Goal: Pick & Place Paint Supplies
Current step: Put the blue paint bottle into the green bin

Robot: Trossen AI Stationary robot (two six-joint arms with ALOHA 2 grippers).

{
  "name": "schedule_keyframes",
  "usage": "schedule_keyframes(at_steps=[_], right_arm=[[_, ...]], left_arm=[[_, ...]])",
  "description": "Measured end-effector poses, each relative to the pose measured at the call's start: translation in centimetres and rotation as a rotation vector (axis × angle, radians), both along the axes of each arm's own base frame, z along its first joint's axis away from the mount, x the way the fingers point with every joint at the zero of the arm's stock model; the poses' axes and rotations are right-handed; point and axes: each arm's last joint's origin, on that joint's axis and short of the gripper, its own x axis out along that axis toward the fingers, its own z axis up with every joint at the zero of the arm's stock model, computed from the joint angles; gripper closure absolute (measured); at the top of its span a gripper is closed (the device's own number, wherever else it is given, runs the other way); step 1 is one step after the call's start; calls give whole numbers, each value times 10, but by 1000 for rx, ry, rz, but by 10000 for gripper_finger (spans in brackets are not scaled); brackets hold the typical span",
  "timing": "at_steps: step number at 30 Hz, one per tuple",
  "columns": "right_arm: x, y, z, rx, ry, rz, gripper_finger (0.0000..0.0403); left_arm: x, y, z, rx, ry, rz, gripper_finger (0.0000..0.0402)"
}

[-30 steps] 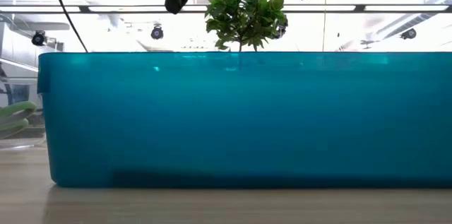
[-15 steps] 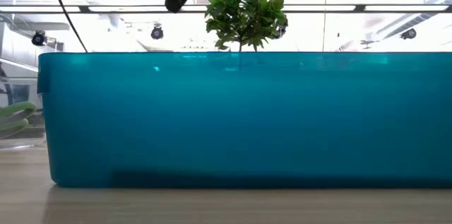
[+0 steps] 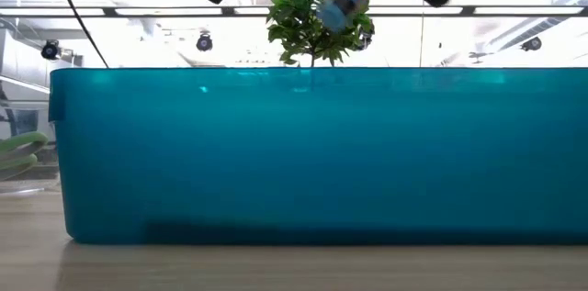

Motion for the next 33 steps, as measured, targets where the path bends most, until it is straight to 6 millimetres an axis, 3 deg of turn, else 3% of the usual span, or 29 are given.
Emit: schedule_keyframes(at_steps=[9,12,22,33], right_arm=[[-20,-17,2,6,278,-83,296],[-14,-28,2,4,374,-52,296],[7,-88,-29,2,602,1,296],[8,-136,-27,-35,679,-9,296]], left_arm=[[-3,1,0,-1,12,5,286],[-3,1,0,-1,15,5,286],[-3,1,0,-25,19,16,286],[-4,0,-2,-50,36,25,286]])
